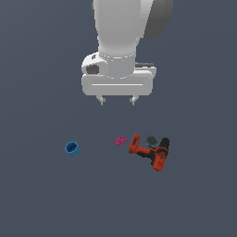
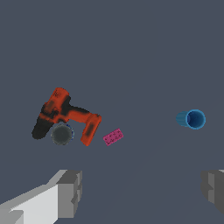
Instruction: Pick up a designated object from a clutter of objects.
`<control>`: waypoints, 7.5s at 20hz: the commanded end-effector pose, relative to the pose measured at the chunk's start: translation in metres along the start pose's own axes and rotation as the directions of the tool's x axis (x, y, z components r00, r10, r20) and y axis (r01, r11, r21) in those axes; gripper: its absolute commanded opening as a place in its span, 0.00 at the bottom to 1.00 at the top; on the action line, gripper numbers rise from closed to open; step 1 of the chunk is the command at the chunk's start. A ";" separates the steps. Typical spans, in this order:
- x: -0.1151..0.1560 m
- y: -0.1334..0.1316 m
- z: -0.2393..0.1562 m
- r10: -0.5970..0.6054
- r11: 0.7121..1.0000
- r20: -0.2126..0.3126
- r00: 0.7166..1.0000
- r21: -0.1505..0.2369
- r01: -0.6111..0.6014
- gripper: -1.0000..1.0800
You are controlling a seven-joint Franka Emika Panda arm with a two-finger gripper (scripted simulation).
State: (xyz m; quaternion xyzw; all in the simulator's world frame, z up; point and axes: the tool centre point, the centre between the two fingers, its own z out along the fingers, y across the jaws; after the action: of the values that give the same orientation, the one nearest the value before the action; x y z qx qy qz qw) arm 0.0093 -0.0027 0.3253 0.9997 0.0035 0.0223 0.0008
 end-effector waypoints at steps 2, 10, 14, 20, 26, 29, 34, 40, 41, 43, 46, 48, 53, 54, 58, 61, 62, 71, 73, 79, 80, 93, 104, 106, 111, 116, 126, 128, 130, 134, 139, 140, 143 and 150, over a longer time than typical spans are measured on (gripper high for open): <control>0.000 0.000 0.000 0.001 1.000 -0.001 1.000 0.000 -0.001 0.96; 0.000 0.022 -0.008 0.059 0.998 -0.031 0.998 0.011 -0.059 0.96; 0.000 0.022 -0.007 0.059 0.998 -0.030 0.998 0.011 -0.059 0.96; 0.002 0.020 0.003 0.096 0.995 -0.027 0.995 0.014 -0.096 0.96; 0.005 0.017 0.026 0.175 0.984 -0.019 0.984 0.017 -0.175 0.96; 0.006 0.014 0.042 0.230 0.973 -0.014 0.973 0.018 -0.230 0.96; 0.006 0.009 0.075 0.342 0.939 -0.002 0.940 0.019 -0.342 0.96; 0.004 0.003 0.117 0.477 0.879 0.011 0.879 0.014 -0.477 0.96; 0.003 0.002 0.124 0.498 0.867 0.013 0.867 0.013 -0.499 0.96; 0.001 0.000 0.137 0.541 0.841 0.016 0.841 0.010 -0.541 0.96; -0.002 -0.003 0.158 0.601 0.799 0.021 0.799 0.004 -0.602 0.96; -0.005 -0.005 0.171 0.640 0.768 0.024 0.768 0.000 -0.640 0.96; -0.014 -0.009 0.204 0.730 0.684 0.027 0.683 -0.012 -0.730 0.96; -0.015 -0.010 0.210 0.746 0.666 0.028 0.666 -0.014 -0.746 0.96; -0.023 -0.012 0.231 0.797 0.604 0.028 0.603 -0.023 -0.797 0.96; -0.027 -0.014 0.243 0.825 0.565 0.027 0.565 -0.029 -0.824 0.96; -0.029 -0.014 0.246 0.832 0.554 0.026 0.554 -0.030 -0.832 0.96; -0.035 -0.015 0.262 0.865 0.501 0.024 0.501 -0.038 -0.864 0.96; -0.035 -0.015 0.261 0.864 0.504 0.024 0.504 -0.038 -0.863 0.96; -0.036 -0.016 0.272 0.864 0.504 0.024 0.503 -0.038 -0.863 0.96; -0.037 -0.015 0.276 0.864 0.503 0.024 0.503 -0.038 -0.863 0.96; -0.038 -0.016 0.312 0.866 0.501 0.024 0.500 -0.038 -0.865 0.00; -0.033 -0.011 0.305 0.869 0.494 0.015 0.494 -0.025 -0.869 0.00; -0.033 -0.012 0.303 0.869 0.494 0.015 0.494 -0.025 -0.869 0.00; -0.036 -0.018 0.291 0.869 0.494 0.015 0.494 -0.025 -0.869 0.00; -0.042 -0.028 0.268 0.869 0.494 0.016 0.494 -0.026 -0.869 0.00; -0.061 -0.062 0.191 0.869 0.495 0.017 0.495 -0.029 -0.868 0.00; -0.065 -0.070 0.173 0.868 0.496 0.017 0.496 -0.030 -0.868 0.00; -0.069 -0.079 0.154 0.868 0.496 0.016 0.496 -0.030 -0.868 0.00; -0.078 -0.096 0.114 0.868 0.497 0.016 0.496 -0.032 -0.867 0.00; -0.089 -0.118 0.065 0.868 0.497 0.016 0.497 -0.034 -0.867 0.00; -0.091 -0.122 0.055 0.867 0.498 0.017 0.497 -0.034 -0.867 0.00; -0.097 -0.135 0.026 0.867 0.498 0.018 0.498 -0.035 -0.866 0.00; -0.109 -0.163 -0.036 0.866 0.500 0.020 0.500 -0.037 -0.865 0.00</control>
State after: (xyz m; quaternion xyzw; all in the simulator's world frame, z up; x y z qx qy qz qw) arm -0.0990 0.1544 0.3433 0.8678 -0.4969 0.0025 0.0000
